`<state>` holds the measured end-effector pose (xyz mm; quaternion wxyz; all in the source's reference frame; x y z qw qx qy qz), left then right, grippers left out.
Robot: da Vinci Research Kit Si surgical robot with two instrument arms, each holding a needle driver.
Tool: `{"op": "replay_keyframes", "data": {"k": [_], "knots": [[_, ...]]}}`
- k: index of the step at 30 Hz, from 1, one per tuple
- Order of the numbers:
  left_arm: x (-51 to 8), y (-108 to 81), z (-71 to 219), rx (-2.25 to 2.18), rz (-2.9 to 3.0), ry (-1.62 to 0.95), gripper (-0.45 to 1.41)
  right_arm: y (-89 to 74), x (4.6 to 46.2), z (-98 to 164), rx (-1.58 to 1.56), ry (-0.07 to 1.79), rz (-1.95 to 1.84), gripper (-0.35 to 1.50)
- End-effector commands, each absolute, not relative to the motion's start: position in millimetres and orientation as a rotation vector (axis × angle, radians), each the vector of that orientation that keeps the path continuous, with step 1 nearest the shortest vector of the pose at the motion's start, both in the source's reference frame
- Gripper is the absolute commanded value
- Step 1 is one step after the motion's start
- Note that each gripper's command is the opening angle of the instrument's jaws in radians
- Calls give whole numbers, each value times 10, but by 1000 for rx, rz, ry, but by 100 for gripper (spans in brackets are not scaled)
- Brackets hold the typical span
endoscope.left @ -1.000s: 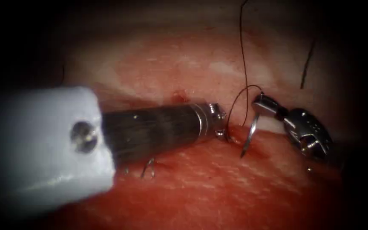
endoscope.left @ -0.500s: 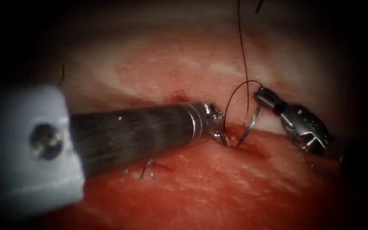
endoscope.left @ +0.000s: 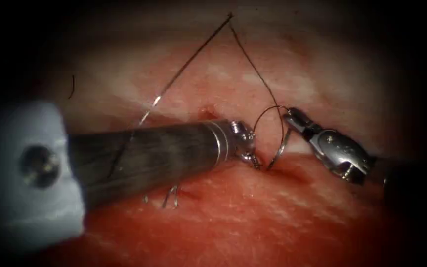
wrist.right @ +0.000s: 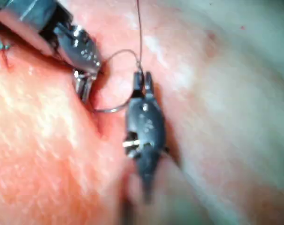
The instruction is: Wound Closure
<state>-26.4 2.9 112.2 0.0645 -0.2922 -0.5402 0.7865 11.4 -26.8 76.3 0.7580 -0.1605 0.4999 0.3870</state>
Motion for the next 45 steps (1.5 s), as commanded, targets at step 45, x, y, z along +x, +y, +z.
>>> {"op": "replay_keyframes", "data": {"k": [45], "knots": [[-241, -37, 1090, -1082, 2344, -1379, -13, -275, 122, 760, -313, 1121, 899, -35]]}}
